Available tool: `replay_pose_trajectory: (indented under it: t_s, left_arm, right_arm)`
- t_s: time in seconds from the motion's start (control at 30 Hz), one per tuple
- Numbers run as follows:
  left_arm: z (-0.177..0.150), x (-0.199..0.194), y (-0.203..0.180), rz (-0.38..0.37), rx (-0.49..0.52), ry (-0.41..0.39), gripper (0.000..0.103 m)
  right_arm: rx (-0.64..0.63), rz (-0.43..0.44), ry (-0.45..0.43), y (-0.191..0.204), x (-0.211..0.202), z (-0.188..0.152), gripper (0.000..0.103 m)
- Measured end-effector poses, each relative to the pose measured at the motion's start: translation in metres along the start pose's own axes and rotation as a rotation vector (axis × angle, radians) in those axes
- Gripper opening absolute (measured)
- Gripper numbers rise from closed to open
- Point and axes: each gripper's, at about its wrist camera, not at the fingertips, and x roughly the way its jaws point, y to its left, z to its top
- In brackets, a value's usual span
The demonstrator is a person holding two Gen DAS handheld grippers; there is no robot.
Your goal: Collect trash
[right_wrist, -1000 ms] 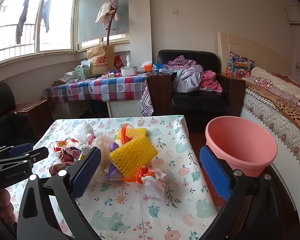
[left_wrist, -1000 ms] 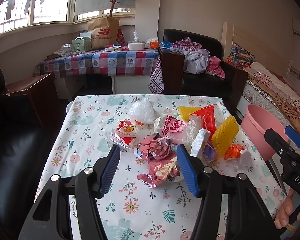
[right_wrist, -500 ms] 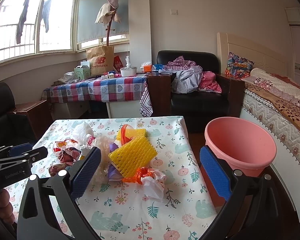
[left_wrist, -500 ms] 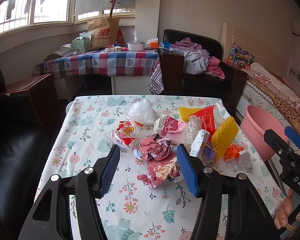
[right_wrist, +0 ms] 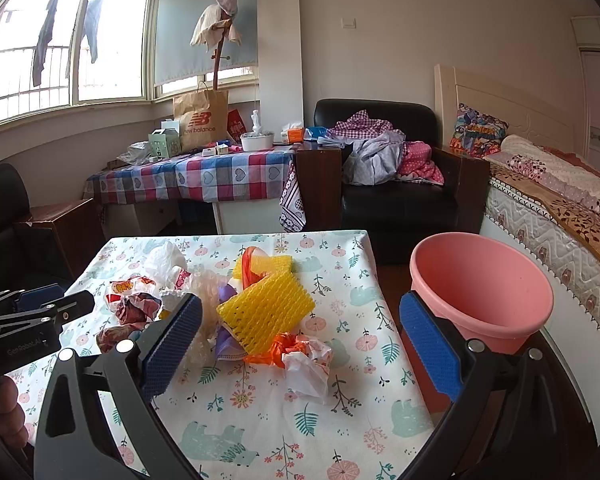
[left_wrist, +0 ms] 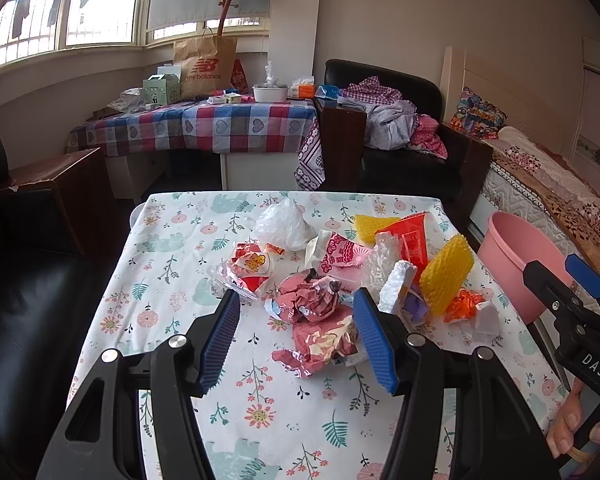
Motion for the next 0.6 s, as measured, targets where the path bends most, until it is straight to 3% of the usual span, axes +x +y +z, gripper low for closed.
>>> replay_pose_trajectory:
  t_s: [0.6]
  left_arm:
    - [-0.0041,0.0008,-0.0012,-0.02,0.003,-0.005,0.059]
  right_arm:
    - [0.003,0.0,0.005,-0.0016,0.0015,-0.0012,0.1]
